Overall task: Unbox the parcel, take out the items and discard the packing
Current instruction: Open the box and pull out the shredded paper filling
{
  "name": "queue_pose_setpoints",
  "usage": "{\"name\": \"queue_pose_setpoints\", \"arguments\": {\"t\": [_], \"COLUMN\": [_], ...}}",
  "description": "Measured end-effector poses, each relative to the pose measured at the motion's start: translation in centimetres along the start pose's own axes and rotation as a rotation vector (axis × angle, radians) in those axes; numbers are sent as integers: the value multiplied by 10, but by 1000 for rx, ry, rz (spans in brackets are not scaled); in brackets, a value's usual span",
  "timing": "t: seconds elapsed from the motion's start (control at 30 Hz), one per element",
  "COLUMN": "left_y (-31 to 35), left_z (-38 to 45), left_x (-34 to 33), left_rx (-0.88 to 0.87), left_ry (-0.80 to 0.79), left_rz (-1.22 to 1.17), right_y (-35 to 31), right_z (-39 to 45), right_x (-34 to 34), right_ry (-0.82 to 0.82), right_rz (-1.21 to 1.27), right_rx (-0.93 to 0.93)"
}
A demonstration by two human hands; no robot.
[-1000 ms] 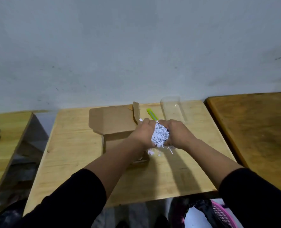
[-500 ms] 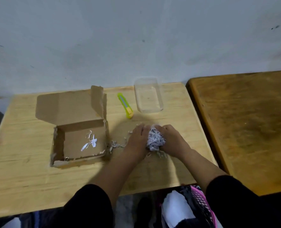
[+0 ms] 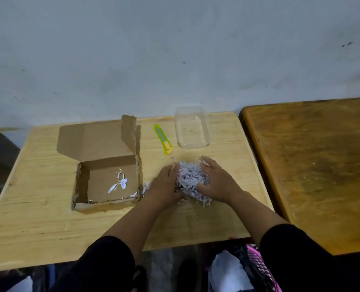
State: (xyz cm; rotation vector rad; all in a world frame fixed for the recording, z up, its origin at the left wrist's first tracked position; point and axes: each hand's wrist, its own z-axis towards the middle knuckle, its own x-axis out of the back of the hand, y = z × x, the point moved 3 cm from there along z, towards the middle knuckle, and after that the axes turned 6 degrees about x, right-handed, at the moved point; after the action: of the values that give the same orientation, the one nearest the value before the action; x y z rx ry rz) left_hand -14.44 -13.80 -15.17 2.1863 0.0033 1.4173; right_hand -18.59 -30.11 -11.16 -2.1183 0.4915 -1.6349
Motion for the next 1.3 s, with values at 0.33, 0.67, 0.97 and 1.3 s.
{"name": "queue_pose_setpoints", "arguments": {"t": [0.33, 0.67, 0.97, 1.3], "left_y": [-1, -90, -173, -199], "left_z": [-26, -75, -91, -84], "left_x": [53, 107, 105, 91], "left_rx": [46, 259, 247, 133], "left_ry": [103, 184, 237, 139], "left_rz": [80, -24, -57, -332], "right_y": [-46, -138, -168, -165], "right_z": [-2, 28, 51, 66], "right_x": [15, -18, -78, -83], "right_ry": [-38, -45, -29, -49], "right_rz": [-81, -35, -41, -58], "right_rx": [-11, 84, 95, 37]}}
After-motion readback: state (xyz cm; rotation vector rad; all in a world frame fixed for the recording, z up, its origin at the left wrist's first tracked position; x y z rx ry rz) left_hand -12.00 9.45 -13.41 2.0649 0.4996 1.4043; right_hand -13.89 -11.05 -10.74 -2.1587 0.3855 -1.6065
